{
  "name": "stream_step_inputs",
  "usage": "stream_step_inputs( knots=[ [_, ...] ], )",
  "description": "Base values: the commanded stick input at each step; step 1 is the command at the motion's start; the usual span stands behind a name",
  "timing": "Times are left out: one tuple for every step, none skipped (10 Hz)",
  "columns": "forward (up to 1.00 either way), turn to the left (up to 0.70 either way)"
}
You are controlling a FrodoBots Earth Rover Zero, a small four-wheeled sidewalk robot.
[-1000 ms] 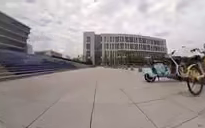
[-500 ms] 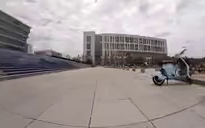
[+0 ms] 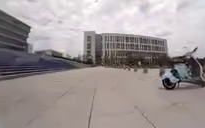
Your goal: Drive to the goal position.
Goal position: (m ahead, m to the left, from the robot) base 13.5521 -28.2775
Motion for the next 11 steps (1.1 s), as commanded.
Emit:
stream_step_inputs(
  knots=[
    [1.00, -0.06],
    [1.00, 0.00],
    [1.00, 0.00],
    [1.00, 0.00],
    [1.00, 0.00],
    [1.00, 0.00],
    [1.00, 0.00],
    [1.00, 0.00],
    [1.00, -0.05],
    [1.00, -0.22],
    [1.00, -0.38]
  ],
)
